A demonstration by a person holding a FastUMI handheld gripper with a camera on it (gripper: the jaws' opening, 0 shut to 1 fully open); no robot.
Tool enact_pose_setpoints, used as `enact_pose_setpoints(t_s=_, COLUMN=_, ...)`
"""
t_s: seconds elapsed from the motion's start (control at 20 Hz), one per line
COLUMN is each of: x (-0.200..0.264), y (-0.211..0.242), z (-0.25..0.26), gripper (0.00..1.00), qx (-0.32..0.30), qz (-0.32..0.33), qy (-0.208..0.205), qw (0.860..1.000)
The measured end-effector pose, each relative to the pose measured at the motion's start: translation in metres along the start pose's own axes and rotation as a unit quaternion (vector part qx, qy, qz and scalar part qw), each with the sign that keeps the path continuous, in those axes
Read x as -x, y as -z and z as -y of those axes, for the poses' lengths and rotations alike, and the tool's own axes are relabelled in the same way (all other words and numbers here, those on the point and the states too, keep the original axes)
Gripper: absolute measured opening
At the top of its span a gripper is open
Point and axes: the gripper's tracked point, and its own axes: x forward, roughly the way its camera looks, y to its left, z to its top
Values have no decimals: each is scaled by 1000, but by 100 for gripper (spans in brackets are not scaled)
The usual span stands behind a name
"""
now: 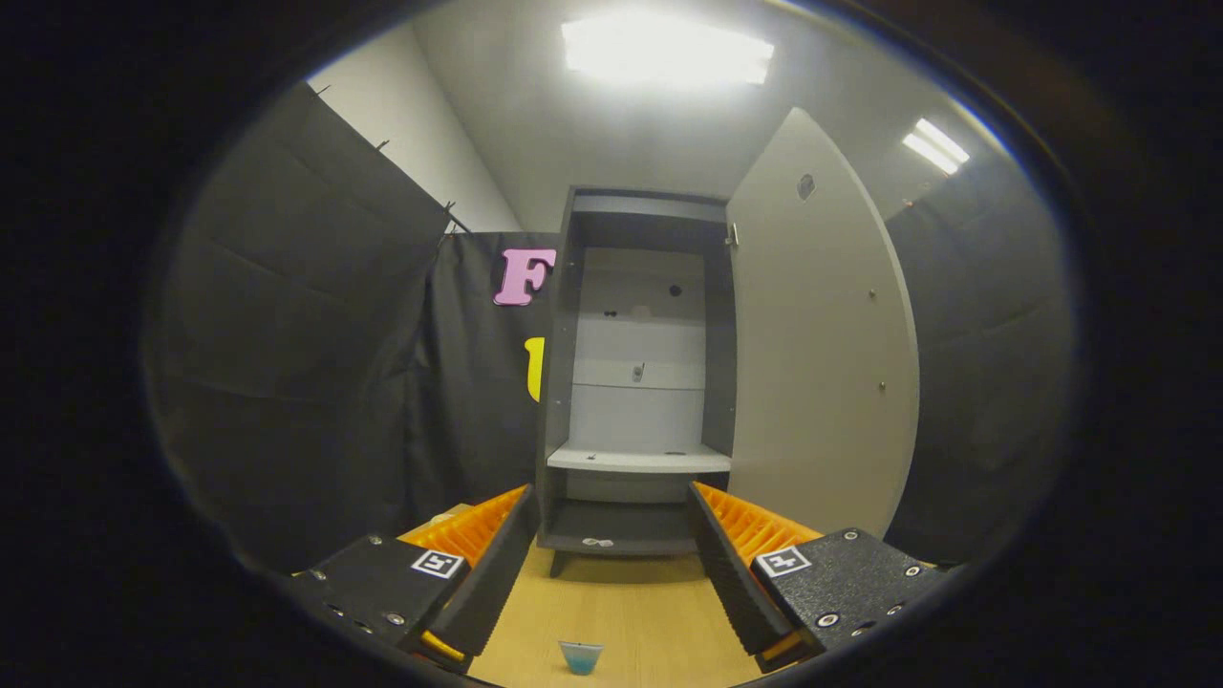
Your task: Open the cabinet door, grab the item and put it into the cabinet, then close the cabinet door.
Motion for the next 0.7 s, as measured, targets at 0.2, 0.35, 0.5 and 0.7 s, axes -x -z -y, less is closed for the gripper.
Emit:
enact_pose_setpoints(t_s=0.2, x=-8, y=60, z=-13, gripper=95, qx=-25, qz=-36, qy=-5, qw=999)
enact_pose_setpoints(t_s=0.35, x=-11, y=104, z=-19, gripper=95, qx=-20, qz=-72, qy=-5, qw=997)
enact_pose_setpoints(t_s=0.5, x=-13, y=146, z=-29, gripper=95, qx=-18, qz=-109, qy=-6, qw=994)
enact_pose_setpoints(t_s=0.7, x=-9, y=200, z=-39, gripper=95, qx=-24, qz=-160, qy=-3, qw=987)
